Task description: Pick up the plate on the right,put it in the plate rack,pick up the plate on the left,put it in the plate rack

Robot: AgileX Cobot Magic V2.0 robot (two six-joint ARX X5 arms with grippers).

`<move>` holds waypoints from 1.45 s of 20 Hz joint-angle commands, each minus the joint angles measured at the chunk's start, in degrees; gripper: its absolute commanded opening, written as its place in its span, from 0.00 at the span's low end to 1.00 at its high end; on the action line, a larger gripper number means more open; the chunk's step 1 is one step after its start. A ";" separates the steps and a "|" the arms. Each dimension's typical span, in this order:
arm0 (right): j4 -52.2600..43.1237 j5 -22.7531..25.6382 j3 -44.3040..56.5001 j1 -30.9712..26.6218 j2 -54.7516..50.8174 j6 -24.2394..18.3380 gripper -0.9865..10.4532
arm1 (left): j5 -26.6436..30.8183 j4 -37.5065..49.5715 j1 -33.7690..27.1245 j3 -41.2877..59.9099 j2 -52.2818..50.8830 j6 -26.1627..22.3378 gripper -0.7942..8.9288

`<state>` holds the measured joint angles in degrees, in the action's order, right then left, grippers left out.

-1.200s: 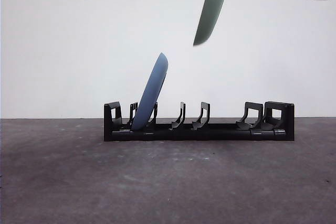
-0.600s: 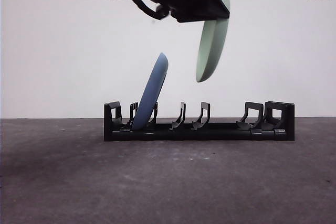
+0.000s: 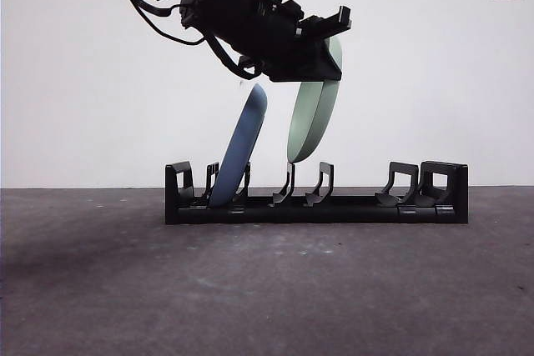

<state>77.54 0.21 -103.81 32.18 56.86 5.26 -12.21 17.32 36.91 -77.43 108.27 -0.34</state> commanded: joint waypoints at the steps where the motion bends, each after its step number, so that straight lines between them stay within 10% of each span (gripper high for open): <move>1: 1.33 0.04 0.37 0.04 -0.07 -0.72 0.33 | -0.81 1.18 -0.24 0.09 1.53 0.11 0.07; 29: 1.33 -0.87 0.61 0.04 -0.02 -1.40 0.33 | -1.81 -0.96 0.02 0.09 5.88 -0.55 0.07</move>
<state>77.56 -0.43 -103.68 32.18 56.93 4.45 -13.32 15.86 37.06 -77.69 112.49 -2.42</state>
